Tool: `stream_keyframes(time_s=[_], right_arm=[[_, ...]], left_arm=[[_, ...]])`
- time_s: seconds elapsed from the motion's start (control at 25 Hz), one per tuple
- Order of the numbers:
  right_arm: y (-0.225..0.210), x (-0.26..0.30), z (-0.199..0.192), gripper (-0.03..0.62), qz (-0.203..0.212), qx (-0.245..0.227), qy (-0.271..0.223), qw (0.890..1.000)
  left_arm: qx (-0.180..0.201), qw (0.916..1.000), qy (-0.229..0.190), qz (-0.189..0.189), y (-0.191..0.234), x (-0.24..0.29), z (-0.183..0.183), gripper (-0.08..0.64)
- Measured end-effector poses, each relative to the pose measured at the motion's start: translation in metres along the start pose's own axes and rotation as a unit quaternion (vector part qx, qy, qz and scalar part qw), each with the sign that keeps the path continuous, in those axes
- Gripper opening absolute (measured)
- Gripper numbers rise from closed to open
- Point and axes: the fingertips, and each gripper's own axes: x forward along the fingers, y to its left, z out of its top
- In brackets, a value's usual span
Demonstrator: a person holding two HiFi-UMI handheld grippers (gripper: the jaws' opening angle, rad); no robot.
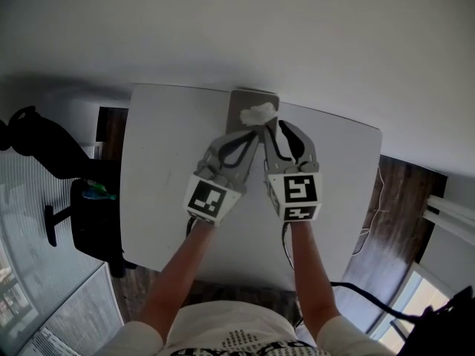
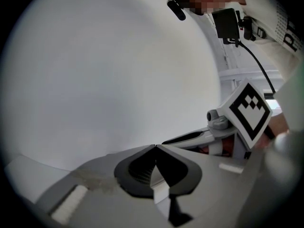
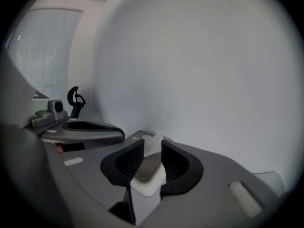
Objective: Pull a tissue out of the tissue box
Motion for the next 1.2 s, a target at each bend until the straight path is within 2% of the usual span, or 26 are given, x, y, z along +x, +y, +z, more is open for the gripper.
stream_keyframes(time_s=[0.2,0.56,0.76,1.04,1.2], right_arm=[[-0.003,0.013,-0.009,0.126,-0.005,0.004,0.023,1.0],[-0.005,0.026,-0.023,0.126,-0.008,-0.007,0.051,0.999],[-0.007,0.03,-0.024,0.124,-0.013,-0.007,0.047,0.999],[-0.002,0.03,-0.019,0.099,-0.007,-0.022,0.047,0.999],[0.001,0.029,-0.019,0.017,-0.003,-0.032,0.05,0.998]], left_arm=[[0.011,0.9999,0.011,0.0,0.006,0.004,-0.009,-0.005],[-0.006,0.9999,0.01,0.007,0.014,0.006,-0.017,-0.005],[-0.002,0.9999,0.01,0.007,0.016,0.006,-0.018,-0.005],[-0.007,0.9999,0.008,0.011,0.017,0.005,-0.016,-0.005],[-0.007,0.9999,0.01,0.01,0.016,0.006,-0.017,-0.005]])
